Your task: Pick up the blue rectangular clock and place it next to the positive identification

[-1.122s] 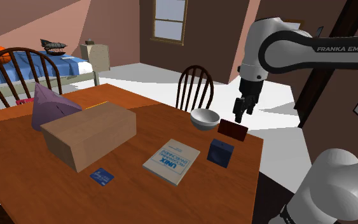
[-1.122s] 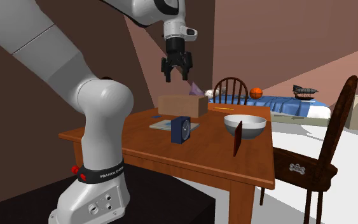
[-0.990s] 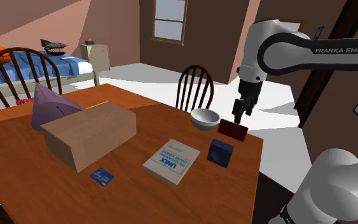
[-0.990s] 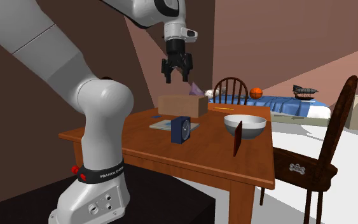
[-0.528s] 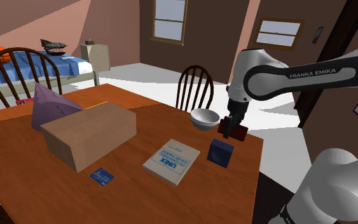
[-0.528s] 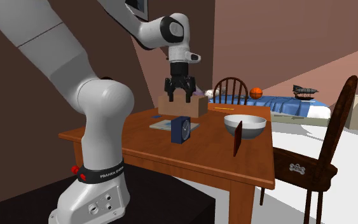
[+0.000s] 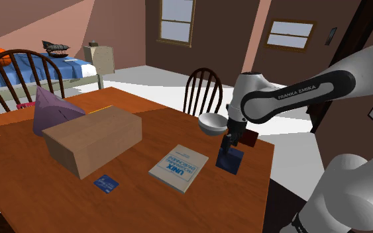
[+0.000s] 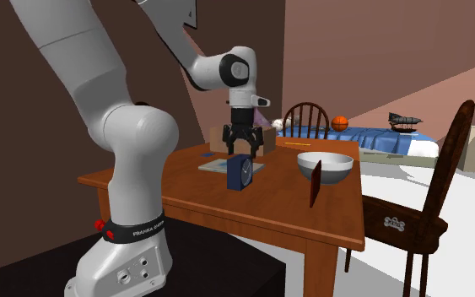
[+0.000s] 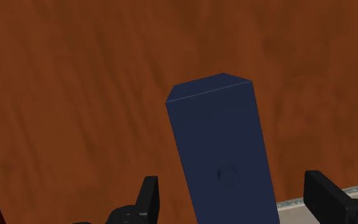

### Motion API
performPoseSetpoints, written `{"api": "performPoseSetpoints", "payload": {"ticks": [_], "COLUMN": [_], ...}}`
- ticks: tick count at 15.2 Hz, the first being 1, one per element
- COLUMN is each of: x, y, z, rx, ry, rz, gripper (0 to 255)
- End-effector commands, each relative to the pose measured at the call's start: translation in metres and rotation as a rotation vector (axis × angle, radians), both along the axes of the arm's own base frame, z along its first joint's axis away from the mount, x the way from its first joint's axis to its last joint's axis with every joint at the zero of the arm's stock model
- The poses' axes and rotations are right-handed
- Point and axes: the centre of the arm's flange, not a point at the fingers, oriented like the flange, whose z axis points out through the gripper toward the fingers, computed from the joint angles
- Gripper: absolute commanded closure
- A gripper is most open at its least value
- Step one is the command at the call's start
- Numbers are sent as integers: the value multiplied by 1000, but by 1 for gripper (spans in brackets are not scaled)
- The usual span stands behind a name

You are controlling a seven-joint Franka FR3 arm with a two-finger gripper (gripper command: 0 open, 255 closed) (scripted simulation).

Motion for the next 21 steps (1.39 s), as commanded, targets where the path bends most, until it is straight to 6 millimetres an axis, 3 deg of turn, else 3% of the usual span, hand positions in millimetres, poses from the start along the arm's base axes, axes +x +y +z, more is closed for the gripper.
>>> {"api": "performPoseSetpoints", "payload": {"ticks": [1,4,12,13,21], "x": [1,1,1,1,1], "y": [0,0,0,0,0], "z": [-10,-29,-29,-29,-29], "rx": [1,1,1,1,1], "ry": [-2,-2,-2,-2,-2], "rz": [1,1,1,1,1], "gripper": [0,0,0,255,255]}}
